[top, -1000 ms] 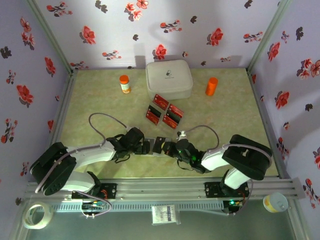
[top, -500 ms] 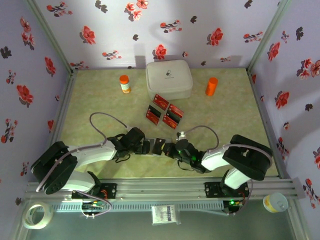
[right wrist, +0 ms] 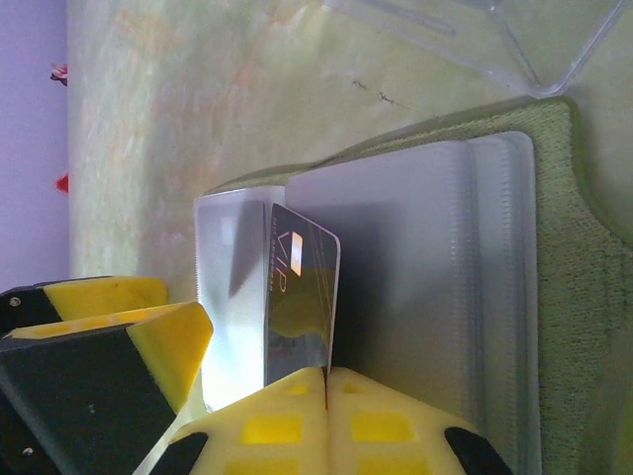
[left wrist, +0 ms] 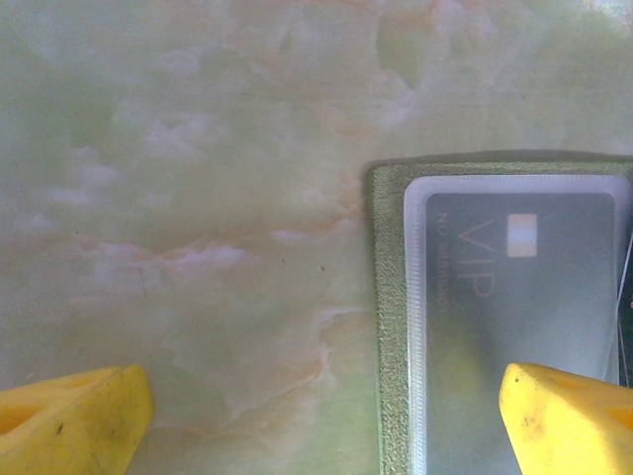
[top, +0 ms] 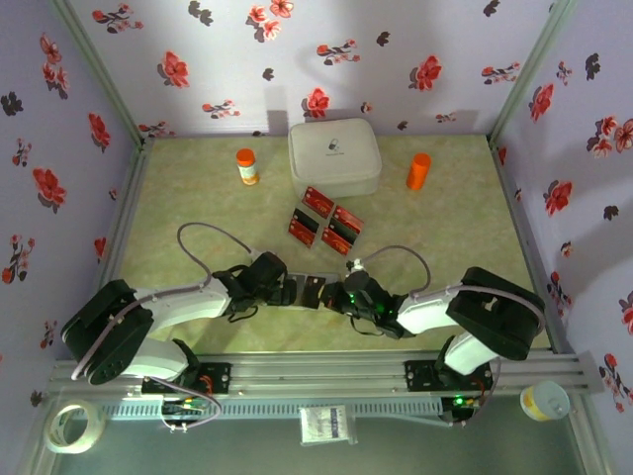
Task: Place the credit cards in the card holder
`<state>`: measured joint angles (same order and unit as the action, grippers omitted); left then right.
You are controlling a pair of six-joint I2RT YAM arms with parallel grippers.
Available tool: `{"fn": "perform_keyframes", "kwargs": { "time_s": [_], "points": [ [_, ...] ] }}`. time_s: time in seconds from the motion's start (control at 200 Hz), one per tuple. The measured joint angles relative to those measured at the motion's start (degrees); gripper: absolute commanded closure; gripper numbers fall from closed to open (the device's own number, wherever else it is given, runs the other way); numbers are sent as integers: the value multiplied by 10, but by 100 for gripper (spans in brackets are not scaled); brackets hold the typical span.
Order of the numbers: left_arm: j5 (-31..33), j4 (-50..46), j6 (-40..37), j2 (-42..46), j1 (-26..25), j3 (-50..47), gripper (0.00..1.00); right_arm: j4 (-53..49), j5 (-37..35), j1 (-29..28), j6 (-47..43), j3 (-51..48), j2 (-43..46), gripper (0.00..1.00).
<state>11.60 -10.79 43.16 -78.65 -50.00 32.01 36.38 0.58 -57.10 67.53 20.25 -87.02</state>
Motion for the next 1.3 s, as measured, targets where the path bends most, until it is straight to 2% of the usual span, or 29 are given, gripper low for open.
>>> {"fn": "perform_keyframes", "kwargs": {
  "time_s": [0.515, 0.815, 0.97, 1.065, 1.17, 1.3],
  "points": [
    [3, 0, 0, 0, -2, 0, 7, -52, 74, 36, -4, 43, -23, 100],
    [4, 0, 0, 0, -3, 0, 7, -97, 118, 43, -26, 103, -63, 100],
    [4, 2, 0, 0, -3, -1, 7, -143, 139, 44, -53, 145, -76, 76],
    [4, 5, 0, 1, -3, -3, 7, -196, 144, 45, -81, 162, -63, 70],
    [4, 7, 0, 3, -3, -5, 7, -265, 144, 47, -113, 179, -31, 71],
    [5, 10, 1, 4, -3, -7, 7, -320, 142, 47, -146, 210, -16, 84]
  ]
}}
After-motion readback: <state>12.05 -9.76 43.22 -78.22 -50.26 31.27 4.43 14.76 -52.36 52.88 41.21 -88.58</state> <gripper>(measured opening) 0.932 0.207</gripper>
